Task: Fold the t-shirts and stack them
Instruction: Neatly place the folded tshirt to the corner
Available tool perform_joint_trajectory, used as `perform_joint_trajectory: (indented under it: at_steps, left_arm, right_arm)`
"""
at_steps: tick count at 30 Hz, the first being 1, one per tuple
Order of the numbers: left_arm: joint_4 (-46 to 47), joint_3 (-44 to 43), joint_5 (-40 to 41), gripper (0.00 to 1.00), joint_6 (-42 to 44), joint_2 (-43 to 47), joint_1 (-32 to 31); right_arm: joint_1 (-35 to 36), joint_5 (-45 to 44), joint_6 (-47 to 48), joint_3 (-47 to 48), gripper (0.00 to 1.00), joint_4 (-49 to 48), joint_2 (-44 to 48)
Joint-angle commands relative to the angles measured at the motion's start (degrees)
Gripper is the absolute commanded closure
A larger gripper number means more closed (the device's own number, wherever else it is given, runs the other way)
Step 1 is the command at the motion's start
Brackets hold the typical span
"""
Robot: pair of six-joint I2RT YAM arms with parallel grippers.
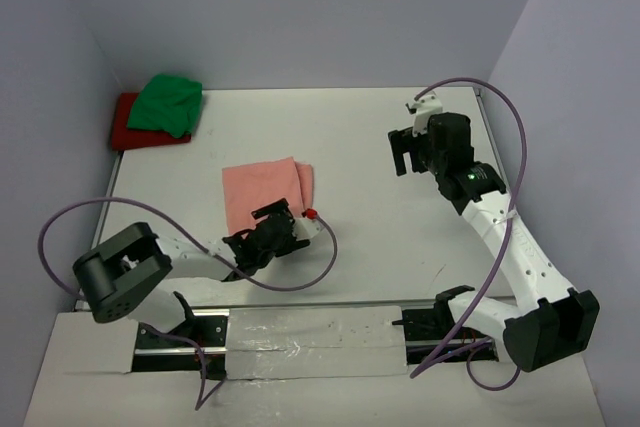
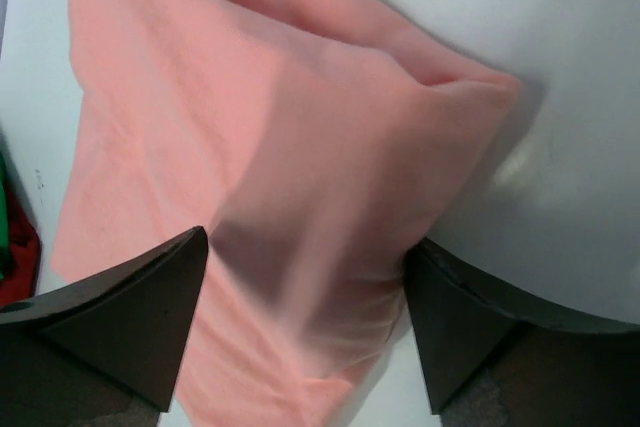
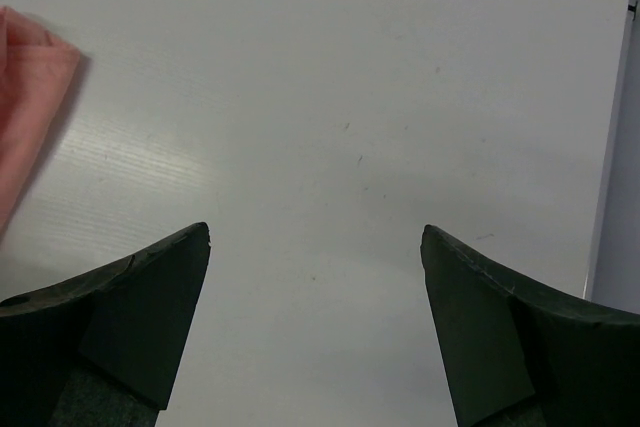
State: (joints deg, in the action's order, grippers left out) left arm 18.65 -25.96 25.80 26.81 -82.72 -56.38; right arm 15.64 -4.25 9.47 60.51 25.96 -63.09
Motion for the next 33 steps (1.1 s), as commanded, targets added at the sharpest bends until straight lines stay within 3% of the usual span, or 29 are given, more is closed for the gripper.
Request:
perform_joint_trajectory:
  at_steps: [1, 6, 7, 12, 15, 16, 33]
  left_arm:
    - [2.25, -0.06, 4.51, 0.15, -0.70, -8.32, -0.13]
    - [3.75, -2.17, 5.13, 0.26, -0.35, -15.27, 0.13]
    - [3.58, -2.52, 5.05, 0.37, -0.44, -15.45, 0.30]
    - [0.85, -3.49, 3.37, 0.59, -1.06, -15.28, 1.18]
    - [-0.29, -4.19, 2.94, 0.81, -1.84, -15.63, 1.62]
    - [-0.29, -4.19, 2.85, 0.96, -1.93, -15.46, 1.71]
    - [-3.36, -3.05, 0.39, 1.00, -2.90, -10.71, 5.31]
  right_arm:
    - [-0.87, 1.35, -0.95, 3.29, 0.07, 0.06, 1.30]
    - [-1.75, 2.14, -1.48, 4.53, 0.07, 1.81, 0.25]
    - [-2.01, 2.32, -1.56, 5.14, 0.07, 2.08, -0.10]
    - [-3.94, 5.56, -2.09, 5.67, 0.07, 3.22, 0.16]
    - [-4.47, 6.97, -1.83, 5.76, 0.07, 4.02, -0.36]
    - [-4.65, 8.02, -1.92, 5.67, 0.07, 4.19, -0.54]
    - [-6.06, 9.53, -4.64, 6.73, 0.09, 4.72, -2.74]
